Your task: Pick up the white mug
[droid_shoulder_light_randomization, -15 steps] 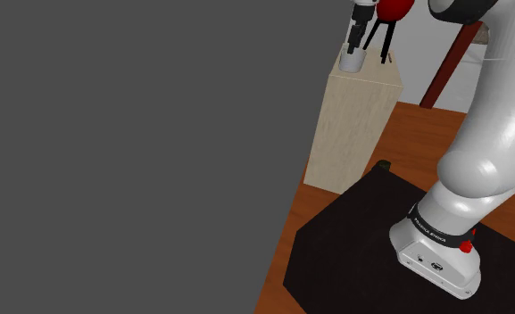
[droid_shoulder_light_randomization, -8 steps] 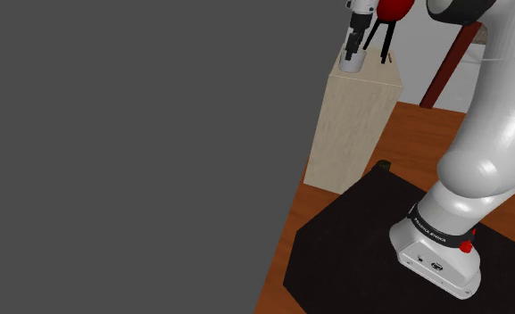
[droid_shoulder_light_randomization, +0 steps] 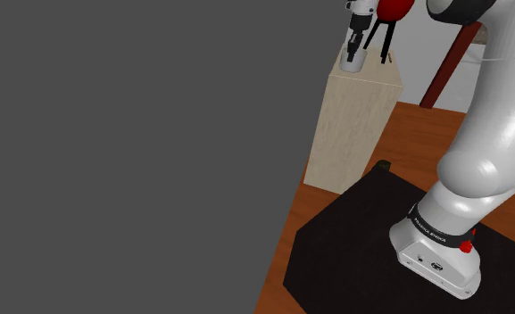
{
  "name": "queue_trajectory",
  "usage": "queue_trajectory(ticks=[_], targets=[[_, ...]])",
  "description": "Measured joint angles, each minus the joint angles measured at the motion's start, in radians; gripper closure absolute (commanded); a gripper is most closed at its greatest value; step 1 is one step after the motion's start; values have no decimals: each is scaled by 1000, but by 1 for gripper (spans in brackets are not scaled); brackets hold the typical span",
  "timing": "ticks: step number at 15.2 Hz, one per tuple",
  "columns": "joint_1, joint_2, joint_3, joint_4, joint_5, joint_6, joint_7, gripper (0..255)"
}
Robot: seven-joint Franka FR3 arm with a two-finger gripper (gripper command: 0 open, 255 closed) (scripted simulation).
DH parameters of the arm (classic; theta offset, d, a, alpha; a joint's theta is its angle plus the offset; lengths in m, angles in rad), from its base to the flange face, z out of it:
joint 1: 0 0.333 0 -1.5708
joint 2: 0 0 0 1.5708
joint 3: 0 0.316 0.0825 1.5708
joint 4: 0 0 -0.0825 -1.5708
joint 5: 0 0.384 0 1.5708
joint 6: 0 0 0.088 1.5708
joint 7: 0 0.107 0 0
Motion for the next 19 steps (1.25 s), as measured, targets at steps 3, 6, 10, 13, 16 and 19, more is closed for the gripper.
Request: queue_trajectory(ticks=[3,6,10,13,16,19], targets=[[0,0,1,-1,-1,3,-2,255],[-4,7,3,21,-33,-27,0,255],[-26,11,22,64,-62,-77,4,255],[-37,12,30,105,-28,-119,6,255],[-49,26,40,160,-105,-162,11,255],[-84,25,83,203,-186,-196,18,255]])
